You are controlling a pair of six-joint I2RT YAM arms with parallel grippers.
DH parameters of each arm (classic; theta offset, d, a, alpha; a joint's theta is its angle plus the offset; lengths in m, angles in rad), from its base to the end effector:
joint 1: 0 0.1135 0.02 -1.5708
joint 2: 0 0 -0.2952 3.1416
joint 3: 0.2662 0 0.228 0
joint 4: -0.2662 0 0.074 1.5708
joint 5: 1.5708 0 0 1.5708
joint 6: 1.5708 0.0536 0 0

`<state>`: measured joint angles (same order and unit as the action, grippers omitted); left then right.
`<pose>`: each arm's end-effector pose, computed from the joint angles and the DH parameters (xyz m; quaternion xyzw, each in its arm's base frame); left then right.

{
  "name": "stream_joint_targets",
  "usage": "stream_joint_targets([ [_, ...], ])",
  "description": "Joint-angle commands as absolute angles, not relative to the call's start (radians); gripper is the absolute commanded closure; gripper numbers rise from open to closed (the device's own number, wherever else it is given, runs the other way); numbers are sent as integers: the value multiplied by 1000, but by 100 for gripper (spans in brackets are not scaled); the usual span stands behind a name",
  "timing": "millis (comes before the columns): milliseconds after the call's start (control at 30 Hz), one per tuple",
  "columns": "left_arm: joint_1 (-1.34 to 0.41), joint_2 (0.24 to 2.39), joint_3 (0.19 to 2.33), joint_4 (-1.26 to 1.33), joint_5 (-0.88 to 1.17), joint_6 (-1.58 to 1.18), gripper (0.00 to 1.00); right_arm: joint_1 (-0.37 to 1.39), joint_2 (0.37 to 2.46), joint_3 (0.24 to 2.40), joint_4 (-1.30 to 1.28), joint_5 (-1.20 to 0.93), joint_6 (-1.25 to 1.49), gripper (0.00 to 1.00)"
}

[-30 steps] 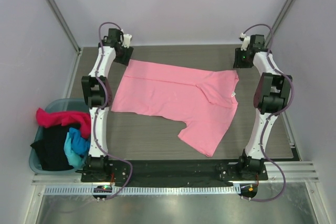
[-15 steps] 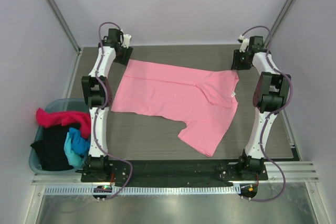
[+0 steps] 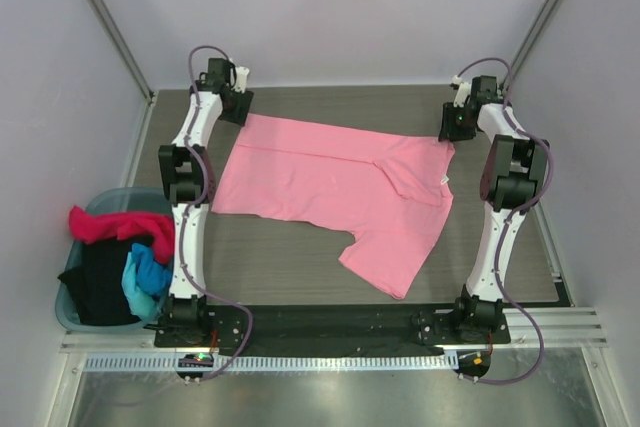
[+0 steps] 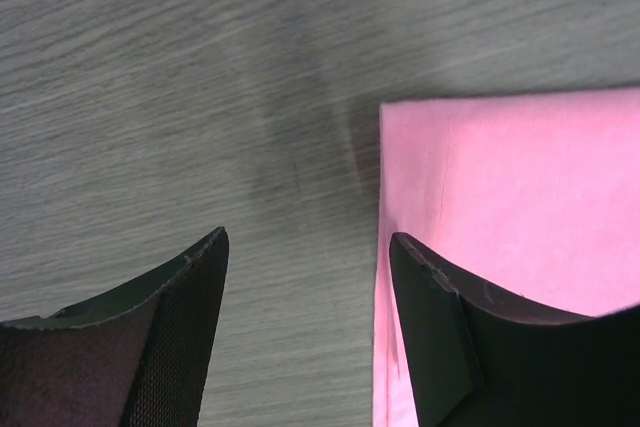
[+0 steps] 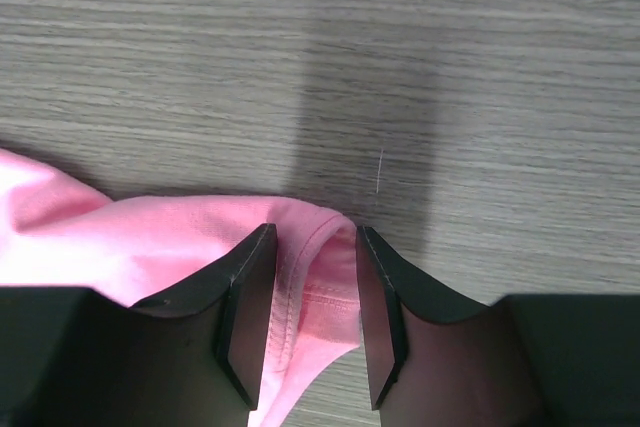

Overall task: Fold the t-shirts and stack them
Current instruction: Fold the tshirt

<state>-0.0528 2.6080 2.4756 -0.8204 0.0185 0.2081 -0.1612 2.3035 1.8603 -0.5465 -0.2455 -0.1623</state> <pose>0.5732 -0.0313 0.1901 0.1267 0.9441 0.0148 0.3039 0.5065 -0.0692 0.1875 -0.0356 0.9509 0.0700 0.2995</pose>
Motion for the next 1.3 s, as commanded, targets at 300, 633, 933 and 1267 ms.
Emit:
stream_joint_targets([
  [300,-41,2680,2560,-684,-35,112,34,-166,2364,1902,-526,-242,-172,59],
  [633,-41,2694,2595,-695,-18,100,34,-160,2359,1902,-531,-267,-172,99],
  [933,-51,2638,2622,-657,-185,80,40,-155,2350,1881,-531,-258,-173,99],
  [1267,-69,2589,2606,-724,39,45,35,-147,2332,1858,-528,-245,-187,99],
])
